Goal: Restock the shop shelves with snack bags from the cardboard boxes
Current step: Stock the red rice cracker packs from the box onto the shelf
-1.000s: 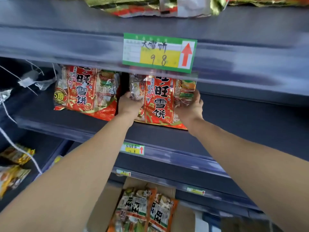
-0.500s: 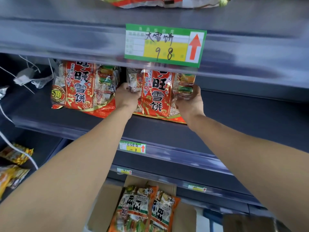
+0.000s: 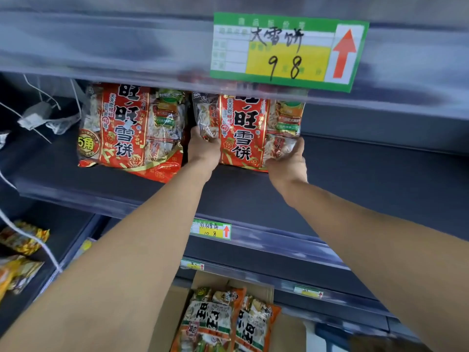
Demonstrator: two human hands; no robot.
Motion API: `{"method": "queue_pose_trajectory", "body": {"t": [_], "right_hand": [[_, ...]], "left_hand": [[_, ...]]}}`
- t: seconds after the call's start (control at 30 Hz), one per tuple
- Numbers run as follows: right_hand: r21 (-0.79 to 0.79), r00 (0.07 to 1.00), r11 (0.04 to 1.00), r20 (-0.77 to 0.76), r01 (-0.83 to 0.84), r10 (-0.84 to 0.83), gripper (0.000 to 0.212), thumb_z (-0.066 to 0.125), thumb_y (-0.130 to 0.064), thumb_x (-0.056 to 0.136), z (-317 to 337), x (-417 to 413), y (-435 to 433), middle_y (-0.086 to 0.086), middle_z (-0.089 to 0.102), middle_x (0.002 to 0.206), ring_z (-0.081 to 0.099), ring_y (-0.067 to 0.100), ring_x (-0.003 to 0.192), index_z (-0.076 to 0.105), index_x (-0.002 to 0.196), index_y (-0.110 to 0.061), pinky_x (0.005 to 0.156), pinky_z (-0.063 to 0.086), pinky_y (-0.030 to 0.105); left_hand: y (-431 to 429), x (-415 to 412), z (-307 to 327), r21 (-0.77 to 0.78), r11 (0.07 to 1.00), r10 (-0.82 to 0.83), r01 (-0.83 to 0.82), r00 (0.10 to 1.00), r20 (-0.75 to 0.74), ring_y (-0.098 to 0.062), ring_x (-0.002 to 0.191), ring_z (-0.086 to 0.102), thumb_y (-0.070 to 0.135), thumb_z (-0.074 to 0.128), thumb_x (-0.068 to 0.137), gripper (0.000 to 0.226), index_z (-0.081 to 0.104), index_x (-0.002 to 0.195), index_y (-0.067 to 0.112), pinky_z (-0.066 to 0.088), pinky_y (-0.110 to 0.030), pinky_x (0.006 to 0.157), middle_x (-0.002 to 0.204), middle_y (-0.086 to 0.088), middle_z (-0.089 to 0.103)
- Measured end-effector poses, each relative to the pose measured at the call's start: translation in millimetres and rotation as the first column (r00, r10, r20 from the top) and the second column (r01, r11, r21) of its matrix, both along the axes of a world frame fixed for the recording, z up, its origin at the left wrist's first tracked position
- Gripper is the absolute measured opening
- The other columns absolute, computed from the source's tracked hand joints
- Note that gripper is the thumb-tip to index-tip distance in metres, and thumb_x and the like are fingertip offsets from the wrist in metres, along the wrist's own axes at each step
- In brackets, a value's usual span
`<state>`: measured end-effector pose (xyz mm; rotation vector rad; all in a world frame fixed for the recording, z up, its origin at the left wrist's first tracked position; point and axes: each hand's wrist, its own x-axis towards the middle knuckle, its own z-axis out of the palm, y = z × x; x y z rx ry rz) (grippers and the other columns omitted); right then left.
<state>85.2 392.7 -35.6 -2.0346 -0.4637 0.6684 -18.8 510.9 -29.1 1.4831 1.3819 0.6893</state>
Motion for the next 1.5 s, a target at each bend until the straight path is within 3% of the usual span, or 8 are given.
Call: {"method": "queue_pose_trajectory", "body": {"t": [0.1, 0.27, 0.47, 0.63, 0.9, 1.17, 1.37, 1.5], "right_hand": [[0.018, 1.0, 1.0, -0.027, -0.009, 0.009, 0.079, 0.05, -0.02, 0.087, -0.7, -0.1, 5.0, 0.005, 0.045, 0.127, 0.054, 0.025, 0.099, 0.004, 0.15, -0.032, 0.067, 0.043, 0.032], [0.004, 0.999, 1.0, 0.037, -0.028, 0.028, 0.07, 0.056, -0.012, 0.083, 1.8, -8.1, -3.5, 0.011, 0.048, 0.135, 0.051, 0.031, 0.118, 0.023, 0.145, -0.017, 0.101, 0.044, 0.044], [0.054, 0.999, 0.998, 0.037, -0.035, 0.033, 0.065, 0.058, -0.026, 0.082, 12.0, -16.4, -22.9, 0.007, 0.055, 0.126, 0.055, 0.03, 0.114, 0.028, 0.139, -0.024, 0.096, 0.048, 0.049], [0.036, 0.986, 0.989, 0.084, -0.145, 0.141, 0.047, 0.049, -0.007, 0.088, 26.9, -21.2, -53.8, 0.006, 0.059, 0.122, 0.059, 0.028, 0.104, 0.042, 0.132, -0.018, 0.079, 0.05, 0.035], [-0.116, 0.906, 0.961, 0.322, -0.25, 0.275, 0.047, 0.047, -0.007, 0.093, 41.6, -5.8, -182.0, 0.004, 0.049, 0.136, 0.048, 0.023, 0.122, 0.043, 0.139, -0.015, 0.091, 0.043, 0.029], [-0.296, 0.888, 0.955, 0.436, -0.008, 0.142, 0.041, 0.049, -0.002, 0.091, 36.9, 51.1, -424.2, 0.01, 0.055, 0.132, 0.047, 0.027, 0.124, 0.053, 0.131, -0.009, 0.1, 0.033, 0.026], [-0.611, 0.924, 0.79, 0.277, -0.043, 0.265, 0.04, 0.048, -0.007, 0.089, -6.1, 86.7, -570.4, 0.015, 0.061, 0.123, 0.057, 0.033, 0.112, 0.056, 0.127, -0.012, 0.093, 0.048, 0.036], [-0.736, 0.922, 0.651, 0.097, -0.187, 0.375, 0.035, 0.05, -0.014, 0.089, -55.3, 94.6, -612.5, 0.012, 0.06, 0.124, 0.057, 0.031, 0.113, 0.056, 0.124, -0.014, 0.093, 0.049, 0.036]], "left_hand": [[1.4, -0.7, -3.6, -0.042, 0.998, -0.039, 0.042, 0.997, 0.062, -0.023, 0.115, 0.058, 0.017, 0.057, 0.092, 0.068, 0.019, 0.149, 0.022, 0.045, -0.037, 0.102, 0.134, -0.002, 0.052], [-2.8, -12.0, -12.7, -0.098, 0.994, -0.04, 0.046, 0.997, 0.066, -0.025, 0.118, 0.055, 0.02, 0.062, 0.089, 0.083, 0.006, 0.151, 0.023, 0.043, -0.046, 0.104, 0.132, -0.007, 0.053], [-27.1, -17.0, 0.6, -0.1, 0.991, -0.081, 0.084, 0.996, 0.04, -0.026, 0.119, 0.054, 0.016, 0.06, 0.091, 0.085, -0.001, 0.15, 0.013, 0.043, -0.043, 0.104, 0.128, -0.009, 0.056], [-75.6, -23.4, 15.0, 0.048, 0.959, -0.271, 0.28, 0.953, -0.136, -0.018, 0.102, 0.056, 0.01, 0.053, 0.094, 0.039, 0.047, 0.132, 0.007, 0.044, -0.024, 0.08, 0.112, -0.004, 0.059], [-201.5, 3.4, 44.3, 0.155, 0.743, -0.598, 0.651, 0.749, -0.285, -0.019, 0.1, 0.061, 0.016, 0.057, 0.091, 0.029, 0.06, 0.12, 0.015, 0.048, -0.034, 0.092, 0.107, -0.004, 0.066], [-398.6, 51.0, 47.8, 0.114, 0.474, -0.807, 0.873, 0.483, -0.34, -0.016, 0.093, 0.058, 0.016, 0.048, 0.097, 0.027, 0.057, 0.122, 0.017, 0.046, -0.028, 0.08, 0.094, 0.004, 0.063], [-534.5, 79.9, 3.4, -0.041, 0.235, -0.863, 0.971, 0.189, -0.469, -0.017, 0.1, 0.059, 0.022, 0.048, 0.097, 0.028, 0.057, 0.123, 0.02, 0.043, -0.034, 0.085, 0.114, 0.004, 0.064], [-575.6, 88.5, -51.3, -0.221, 0.217, -0.86, 0.951, 0.079, -0.504, -0.022, 0.095, 0.061, 0.018, 0.051, 0.095, 0.027, 0.057, 0.122, 0.014, 0.052, -0.037, 0.08, 0.111, -0.004, 0.063]]}}
